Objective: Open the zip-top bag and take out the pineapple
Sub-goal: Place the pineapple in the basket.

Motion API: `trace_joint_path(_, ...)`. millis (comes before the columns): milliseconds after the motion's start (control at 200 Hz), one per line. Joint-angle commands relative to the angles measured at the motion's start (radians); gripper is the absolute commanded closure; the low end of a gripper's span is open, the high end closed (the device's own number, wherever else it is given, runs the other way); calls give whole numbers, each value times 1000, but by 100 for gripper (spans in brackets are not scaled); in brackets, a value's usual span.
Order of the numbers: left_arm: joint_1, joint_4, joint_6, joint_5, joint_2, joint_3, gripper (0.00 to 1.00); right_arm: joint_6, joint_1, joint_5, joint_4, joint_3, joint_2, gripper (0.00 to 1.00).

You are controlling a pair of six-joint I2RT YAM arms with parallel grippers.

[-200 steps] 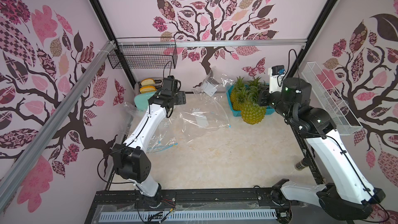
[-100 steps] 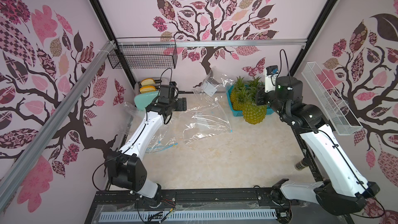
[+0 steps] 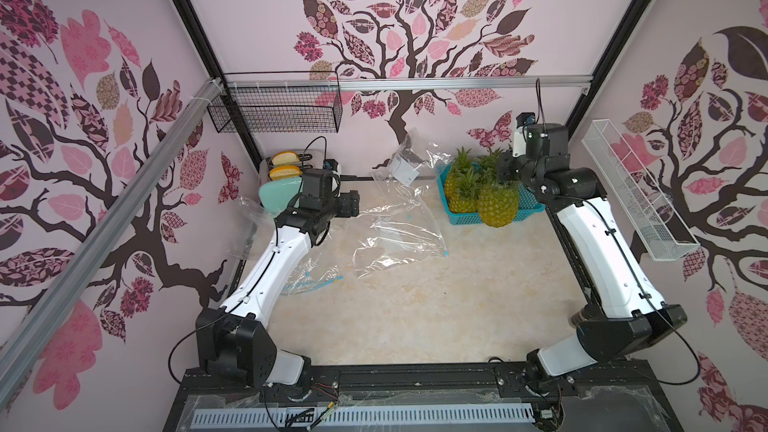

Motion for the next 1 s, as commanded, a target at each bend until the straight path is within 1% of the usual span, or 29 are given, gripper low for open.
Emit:
trace_joint_path(0,-1,30,9,16,3,-12,17,10,-26,-20,79,75,0,100)
trace_joint_path(265,-1,39,5,34,6,-19,17,53,-135,-88,140,92,79,100)
trace_joint_path(390,-1,42,5,37,4,-21,17,49,-167,-95,152,137,116,100)
trace_joint_path(495,-2,43,4,41,5,-20,17,37,-181,-83,207,142,128,100)
trace_joint_path(725,-1,49,8,48,1,-26,17,35,-190,-42,375,72,135,100)
trace_joint_path(860,-1,45,9,53,3,-24,16,37,-191,-22,478,1,130,100)
trace_joint_path(995,-1,55,10,61,-5,-29,16,35,-198,-12,546,-42,141,100)
